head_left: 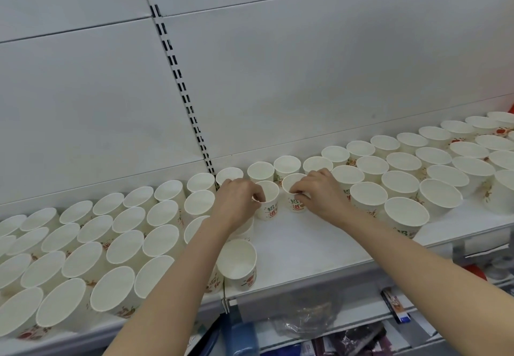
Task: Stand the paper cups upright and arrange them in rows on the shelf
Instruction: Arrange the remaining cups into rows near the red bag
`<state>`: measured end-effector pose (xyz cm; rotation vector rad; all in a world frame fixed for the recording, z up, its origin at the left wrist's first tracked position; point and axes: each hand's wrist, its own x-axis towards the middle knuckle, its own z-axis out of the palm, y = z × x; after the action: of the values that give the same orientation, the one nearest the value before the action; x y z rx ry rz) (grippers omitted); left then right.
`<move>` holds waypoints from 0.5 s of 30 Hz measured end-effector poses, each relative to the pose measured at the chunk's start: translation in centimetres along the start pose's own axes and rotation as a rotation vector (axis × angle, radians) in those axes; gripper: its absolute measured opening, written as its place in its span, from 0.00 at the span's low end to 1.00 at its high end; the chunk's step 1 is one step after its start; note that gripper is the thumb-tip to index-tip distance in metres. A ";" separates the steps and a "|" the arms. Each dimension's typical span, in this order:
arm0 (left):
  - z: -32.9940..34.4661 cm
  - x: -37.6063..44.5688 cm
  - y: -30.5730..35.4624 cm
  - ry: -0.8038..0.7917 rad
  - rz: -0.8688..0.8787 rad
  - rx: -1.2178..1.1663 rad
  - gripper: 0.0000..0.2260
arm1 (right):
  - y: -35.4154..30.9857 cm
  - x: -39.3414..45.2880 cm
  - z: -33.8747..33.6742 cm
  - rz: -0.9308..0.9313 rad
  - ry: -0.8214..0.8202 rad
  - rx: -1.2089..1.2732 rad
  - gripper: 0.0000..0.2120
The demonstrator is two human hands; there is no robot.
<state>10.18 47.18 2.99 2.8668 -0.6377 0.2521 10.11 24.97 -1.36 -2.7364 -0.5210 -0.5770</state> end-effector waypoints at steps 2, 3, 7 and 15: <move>-0.1 0.2 0.2 -0.014 -0.007 -0.047 0.11 | -0.1 -0.1 0.4 -0.003 0.038 0.007 0.06; -0.1 0.4 0.5 -0.027 -0.007 -0.072 0.13 | -0.1 -0.1 0.5 -0.003 0.052 0.012 0.07; 0.8 1.3 1.6 -0.040 0.016 -0.001 0.09 | 0.0 0.0 0.7 0.019 0.072 0.053 0.06; 0.6 0.5 0.2 -0.014 0.015 0.062 0.09 | -1.3 -0.4 0.8 0.055 0.121 0.042 0.06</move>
<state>10.66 46.66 2.56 2.9261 -0.6653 0.2587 9.46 26.30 -1.97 -2.6474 -0.4228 -0.7044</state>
